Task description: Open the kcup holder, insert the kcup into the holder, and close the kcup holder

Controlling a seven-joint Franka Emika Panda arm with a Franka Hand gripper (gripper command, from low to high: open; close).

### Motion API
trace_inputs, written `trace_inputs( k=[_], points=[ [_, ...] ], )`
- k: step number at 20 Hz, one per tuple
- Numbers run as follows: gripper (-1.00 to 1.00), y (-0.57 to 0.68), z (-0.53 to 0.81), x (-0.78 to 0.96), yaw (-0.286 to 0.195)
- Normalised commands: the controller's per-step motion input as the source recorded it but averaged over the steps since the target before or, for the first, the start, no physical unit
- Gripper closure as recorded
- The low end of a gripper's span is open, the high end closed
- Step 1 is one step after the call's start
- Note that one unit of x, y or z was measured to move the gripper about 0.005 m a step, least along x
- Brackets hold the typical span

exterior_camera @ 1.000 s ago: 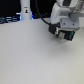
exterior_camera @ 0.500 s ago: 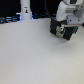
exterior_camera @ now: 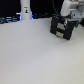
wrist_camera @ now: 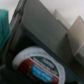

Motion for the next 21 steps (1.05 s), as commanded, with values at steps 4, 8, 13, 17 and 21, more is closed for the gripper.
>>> trace_inputs(
  k=[4, 8, 13, 17, 21],
  points=[
    [-1.00, 0.35, 0.02, -0.41, 0.048],
    [-1.00, 0.20, 0.48, -0.01, 0.009],
    [-1.00, 0.00, 0.00, -0.01, 0.007],
    [-1.00, -0.01, 0.00, 0.00, 0.003],
    [-1.00, -0.03, 0.00, 0.01, 0.004]
  ],
)
